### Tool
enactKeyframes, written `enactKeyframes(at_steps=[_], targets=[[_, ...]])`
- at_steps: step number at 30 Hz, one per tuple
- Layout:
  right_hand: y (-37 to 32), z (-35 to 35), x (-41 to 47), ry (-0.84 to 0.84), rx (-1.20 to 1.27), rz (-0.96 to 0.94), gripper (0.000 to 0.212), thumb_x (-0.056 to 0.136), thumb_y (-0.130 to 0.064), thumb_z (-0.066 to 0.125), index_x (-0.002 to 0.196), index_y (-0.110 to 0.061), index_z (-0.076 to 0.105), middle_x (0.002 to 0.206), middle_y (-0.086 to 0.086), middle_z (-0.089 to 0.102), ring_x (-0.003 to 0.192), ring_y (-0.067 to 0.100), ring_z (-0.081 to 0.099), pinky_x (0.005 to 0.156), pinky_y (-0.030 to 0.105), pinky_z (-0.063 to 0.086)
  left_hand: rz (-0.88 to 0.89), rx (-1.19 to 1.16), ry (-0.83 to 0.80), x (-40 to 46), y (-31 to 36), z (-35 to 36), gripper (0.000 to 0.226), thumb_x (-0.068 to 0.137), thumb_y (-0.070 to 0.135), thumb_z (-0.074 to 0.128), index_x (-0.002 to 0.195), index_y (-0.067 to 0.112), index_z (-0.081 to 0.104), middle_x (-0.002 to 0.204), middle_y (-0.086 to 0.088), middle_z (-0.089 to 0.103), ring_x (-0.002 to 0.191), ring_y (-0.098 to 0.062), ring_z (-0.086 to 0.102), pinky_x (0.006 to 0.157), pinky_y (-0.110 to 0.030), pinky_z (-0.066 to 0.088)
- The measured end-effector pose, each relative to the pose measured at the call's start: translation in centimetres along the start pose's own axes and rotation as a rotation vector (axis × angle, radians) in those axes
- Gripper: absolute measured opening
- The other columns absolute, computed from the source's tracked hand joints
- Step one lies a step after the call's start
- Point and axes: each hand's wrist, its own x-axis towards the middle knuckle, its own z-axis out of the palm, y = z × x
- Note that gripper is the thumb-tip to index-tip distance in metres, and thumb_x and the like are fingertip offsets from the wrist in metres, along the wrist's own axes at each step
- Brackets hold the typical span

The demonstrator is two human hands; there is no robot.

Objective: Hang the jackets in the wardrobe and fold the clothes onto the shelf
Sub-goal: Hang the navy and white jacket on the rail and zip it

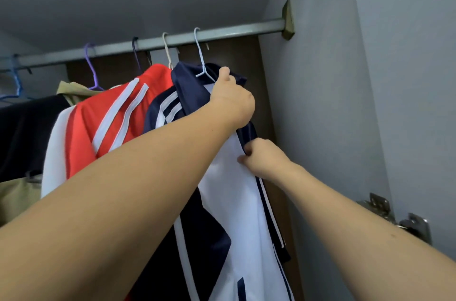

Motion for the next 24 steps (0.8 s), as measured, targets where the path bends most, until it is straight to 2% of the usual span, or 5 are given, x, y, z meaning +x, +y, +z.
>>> enactKeyframes(at_steps=[7, 12, 18, 21, 24], targets=[[-1.2, -1.8, 0.6, -0.033, 0.136, 0.008, 0.034, 0.090, -0.036, 0.061, 0.068, -0.013, 0.049, 0.062, 0.002, 0.046, 0.055, 0.019, 0.044, 0.052, 0.029, 0.033, -0.004, -0.104, 0.037, -0.1, -1.2, 0.0, 0.005, 0.093, 0.018, 0.048, 0.089, 0.016, 0.050, 0.090, -0.002, 0.052, 0.087, -0.026, 0.039, 0.101, -0.047, 0.024], [-0.9, -1.9, 0.8, 0.068, 0.221, -0.004, 0.036, 0.093, -0.032, 0.060, 0.068, -0.012, 0.043, 0.062, 0.004, 0.040, 0.057, 0.020, 0.035, 0.059, 0.032, 0.028, 0.317, -0.272, -0.062, -1.2, -4.3, -1.6, 0.008, 0.091, 0.023, 0.051, 0.098, 0.023, 0.045, 0.108, 0.004, 0.053, 0.092, -0.022, 0.048, 0.083, -0.038, 0.031], [1.6, -2.2, 0.4, 0.072, 0.420, 0.040, 0.042, 0.086, -0.031, 0.068, 0.066, 0.000, 0.047, 0.067, 0.009, 0.035, 0.064, 0.020, 0.031, 0.064, 0.031, 0.027, 0.461, 0.137, -0.149, -5.8, -7.0, -0.2, 0.079, 0.076, 0.023, 0.057, 0.143, 0.035, 0.018, 0.148, 0.004, 0.022, 0.134, -0.022, 0.027, 0.113, -0.046, 0.020], [2.0, -2.2, 0.3, 0.074, 0.486, 0.060, 0.049, 0.083, -0.032, 0.072, 0.078, 0.012, 0.052, 0.066, 0.009, 0.037, 0.064, 0.021, 0.033, 0.064, 0.031, 0.029, 0.535, 0.274, 0.117, -5.9, -7.4, 0.3, 0.048, 0.090, 0.017, 0.045, 0.137, 0.026, 0.038, 0.144, 0.000, 0.033, 0.123, -0.023, 0.038, 0.101, -0.038, 0.033], [2.0, -1.9, 0.3, 0.059, 0.465, 0.037, 0.051, 0.080, -0.035, 0.072, 0.074, 0.009, 0.049, 0.064, 0.008, 0.036, 0.063, 0.020, 0.029, 0.065, 0.032, 0.026, 0.493, 0.074, 0.127, -4.9, -6.9, 0.4, 0.026, 0.096, 0.020, 0.043, 0.117, 0.022, 0.058, 0.118, -0.002, 0.055, 0.106, -0.026, 0.052, 0.076, -0.035, 0.037]])
